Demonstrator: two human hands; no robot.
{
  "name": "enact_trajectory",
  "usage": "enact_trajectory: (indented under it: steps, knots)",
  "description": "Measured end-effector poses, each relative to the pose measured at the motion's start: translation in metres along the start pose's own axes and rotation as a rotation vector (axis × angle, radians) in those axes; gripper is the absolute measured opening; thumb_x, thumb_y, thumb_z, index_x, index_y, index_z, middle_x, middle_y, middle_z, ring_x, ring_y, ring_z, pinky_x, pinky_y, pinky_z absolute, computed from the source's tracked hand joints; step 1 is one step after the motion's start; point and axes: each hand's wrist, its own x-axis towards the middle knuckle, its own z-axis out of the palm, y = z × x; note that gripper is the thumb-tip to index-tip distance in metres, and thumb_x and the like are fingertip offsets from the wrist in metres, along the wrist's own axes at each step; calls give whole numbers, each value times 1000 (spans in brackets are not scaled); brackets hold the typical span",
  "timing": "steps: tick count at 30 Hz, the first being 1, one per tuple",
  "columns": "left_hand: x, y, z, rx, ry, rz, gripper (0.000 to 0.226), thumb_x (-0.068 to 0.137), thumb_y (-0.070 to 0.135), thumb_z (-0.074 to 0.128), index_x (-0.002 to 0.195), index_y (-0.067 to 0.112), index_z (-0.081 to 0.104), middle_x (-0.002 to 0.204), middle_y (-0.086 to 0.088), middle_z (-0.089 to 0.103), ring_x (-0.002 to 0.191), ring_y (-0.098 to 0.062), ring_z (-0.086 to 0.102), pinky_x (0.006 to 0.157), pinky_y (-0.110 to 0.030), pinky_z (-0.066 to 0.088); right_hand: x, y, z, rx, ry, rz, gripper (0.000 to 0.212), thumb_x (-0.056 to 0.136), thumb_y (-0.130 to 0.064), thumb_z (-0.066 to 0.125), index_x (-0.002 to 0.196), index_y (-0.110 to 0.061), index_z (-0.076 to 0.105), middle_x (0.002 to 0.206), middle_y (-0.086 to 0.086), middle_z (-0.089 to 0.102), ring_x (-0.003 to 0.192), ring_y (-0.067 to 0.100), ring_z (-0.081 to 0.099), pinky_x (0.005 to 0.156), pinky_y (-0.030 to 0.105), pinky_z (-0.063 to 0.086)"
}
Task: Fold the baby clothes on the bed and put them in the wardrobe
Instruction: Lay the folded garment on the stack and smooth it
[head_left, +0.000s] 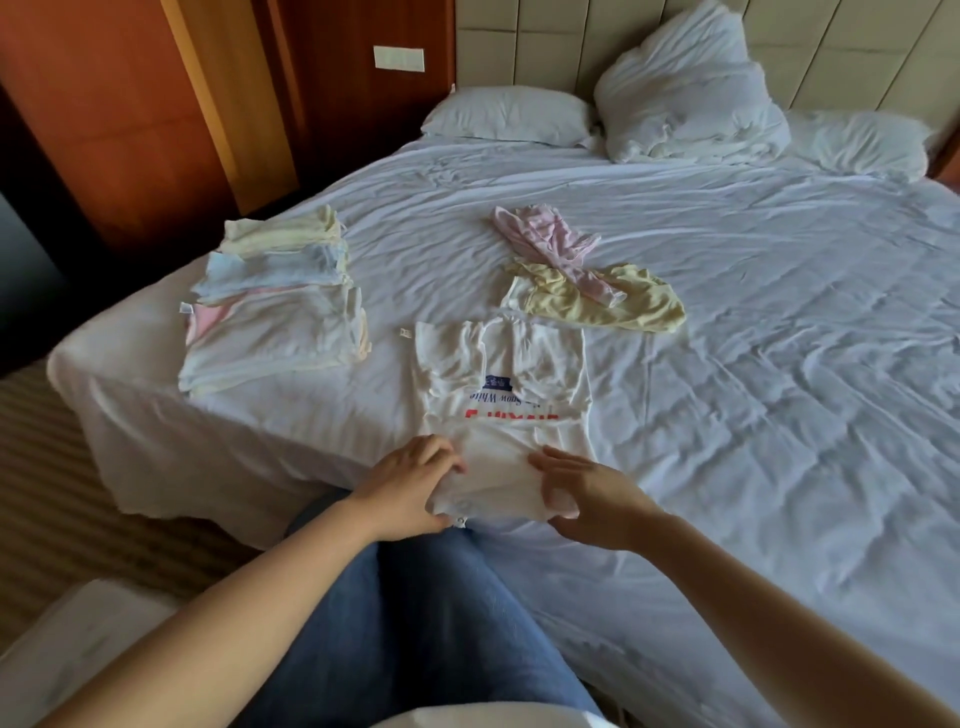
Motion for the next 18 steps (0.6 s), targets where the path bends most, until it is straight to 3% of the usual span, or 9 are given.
enact_trajectory:
  steps: [2,4,7,14,18]
  knots:
    - [-1,2,-5,9,-21,4,65,74,48,69,130,29,44,134,9,31,129,-10,34,103,-27,36,3,-1,-7,-13,-28,46,14,83,-29,67,96,-26,65,146,-17,45,137,0,36,103,24,42]
    - [-1,4,-8,14,-49,0,66,73,49,70,131,29,44,133,10,31,129,-10,33,103,-26,34,9,-6,-17,7,-38,171,22,90,-31,62,110,-24,63,130,-11,61,119,13,57,90,27,46]
    - [1,6,-13,41,-84,-4,73,69,54,71,131,30,42,131,8,32,127,-14,36,103,-29,37,22,-13,-27,131,15,324,20,97,-32,52,111,-17,53,99,5,65,90,28,60,68,30,37]
    - [2,7,-9,105,-78,-20,89,60,58,76,135,25,40,131,3,36,125,-19,38,104,-33,38,45,-10,-29,202,50,500,29,100,-33,46,118,-10,48,119,12,61,106,31,56,76,31,34]
    - [0,9,0,141,37,11,81,55,45,79,125,21,46,121,0,46,114,-23,49,91,-33,46,49,-10,-31,209,39,538,30,99,-34,46,118,-10,49,118,11,61,106,29,56,77,32,36]
